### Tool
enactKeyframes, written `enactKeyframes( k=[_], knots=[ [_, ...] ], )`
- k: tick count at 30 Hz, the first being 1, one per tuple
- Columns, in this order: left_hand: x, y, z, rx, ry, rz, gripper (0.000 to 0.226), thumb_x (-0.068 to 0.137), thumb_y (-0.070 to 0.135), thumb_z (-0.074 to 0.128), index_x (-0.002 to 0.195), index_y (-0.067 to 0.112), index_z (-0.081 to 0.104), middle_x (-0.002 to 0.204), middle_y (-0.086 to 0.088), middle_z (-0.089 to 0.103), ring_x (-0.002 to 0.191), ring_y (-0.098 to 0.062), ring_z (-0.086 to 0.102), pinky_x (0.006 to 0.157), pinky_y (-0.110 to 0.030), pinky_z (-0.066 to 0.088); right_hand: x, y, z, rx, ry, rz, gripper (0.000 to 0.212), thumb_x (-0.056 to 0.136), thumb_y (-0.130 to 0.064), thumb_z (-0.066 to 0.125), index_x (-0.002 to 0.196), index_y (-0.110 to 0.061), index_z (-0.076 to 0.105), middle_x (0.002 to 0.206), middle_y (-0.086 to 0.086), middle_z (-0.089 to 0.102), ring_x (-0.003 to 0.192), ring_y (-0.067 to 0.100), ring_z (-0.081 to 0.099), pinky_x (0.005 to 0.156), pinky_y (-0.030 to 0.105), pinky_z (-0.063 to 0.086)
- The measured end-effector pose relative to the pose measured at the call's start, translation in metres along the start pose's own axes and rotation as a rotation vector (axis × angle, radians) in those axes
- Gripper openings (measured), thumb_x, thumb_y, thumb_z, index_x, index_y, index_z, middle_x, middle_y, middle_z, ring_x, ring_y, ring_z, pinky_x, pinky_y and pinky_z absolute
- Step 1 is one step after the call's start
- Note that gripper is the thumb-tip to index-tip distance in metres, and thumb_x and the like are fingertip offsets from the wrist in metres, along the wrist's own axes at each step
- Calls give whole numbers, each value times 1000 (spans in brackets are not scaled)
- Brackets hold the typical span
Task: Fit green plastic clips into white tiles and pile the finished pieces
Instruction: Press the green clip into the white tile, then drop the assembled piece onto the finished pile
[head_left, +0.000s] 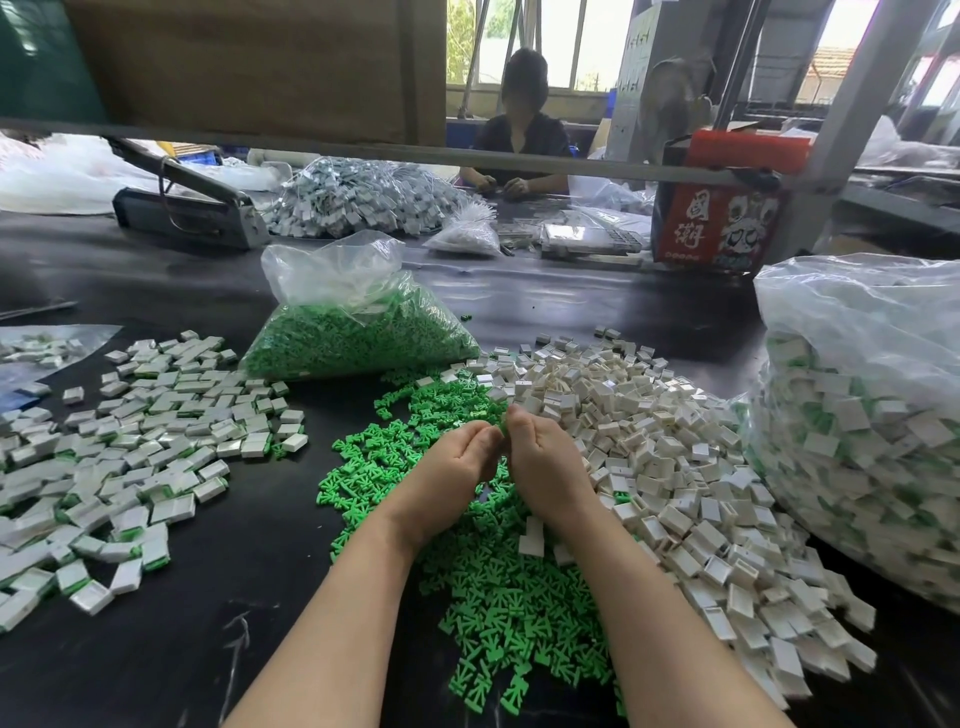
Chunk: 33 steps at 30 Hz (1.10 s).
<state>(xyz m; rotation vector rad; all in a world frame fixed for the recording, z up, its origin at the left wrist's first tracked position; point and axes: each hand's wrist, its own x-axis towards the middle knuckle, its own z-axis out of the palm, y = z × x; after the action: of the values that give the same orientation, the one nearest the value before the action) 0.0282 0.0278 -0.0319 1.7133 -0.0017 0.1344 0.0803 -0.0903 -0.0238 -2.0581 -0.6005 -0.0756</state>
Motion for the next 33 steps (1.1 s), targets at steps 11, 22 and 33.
enactKeyframes(
  k=[11, 22, 33],
  knots=[
    [0, 0, 0, -81, -32, -11, 47, 94, 41, 44, 109, -1, 58, 98, -11, 55, 92, -23, 48, 90, -55, 45, -3, -2, 3, 107, 78, -2, 47, 105, -26, 36, 61, -13, 46, 56, 0, 46, 55, 17, 42, 57, 41, 38],
    [4, -8, -9, -117, -102, 29, 41, 105, 25, 41, 73, 35, 64, 63, 19, 48, 58, 4, 43, 55, -9, 38, 1, -3, -14, 488, -162, 53, 36, 104, -12, 40, 68, -13, 42, 57, -5, 35, 48, 6, 32, 50, 19, 30],
    [3, -6, -18, -272, -75, 27, 18, 83, 49, 64, 79, 33, 71, 79, 12, 61, 78, 1, 59, 77, -13, 50, 1, -7, -20, 552, -96, 27, 33, 106, -15, 35, 74, -10, 41, 58, -1, 34, 47, 6, 31, 47, 17, 29]
  ],
)
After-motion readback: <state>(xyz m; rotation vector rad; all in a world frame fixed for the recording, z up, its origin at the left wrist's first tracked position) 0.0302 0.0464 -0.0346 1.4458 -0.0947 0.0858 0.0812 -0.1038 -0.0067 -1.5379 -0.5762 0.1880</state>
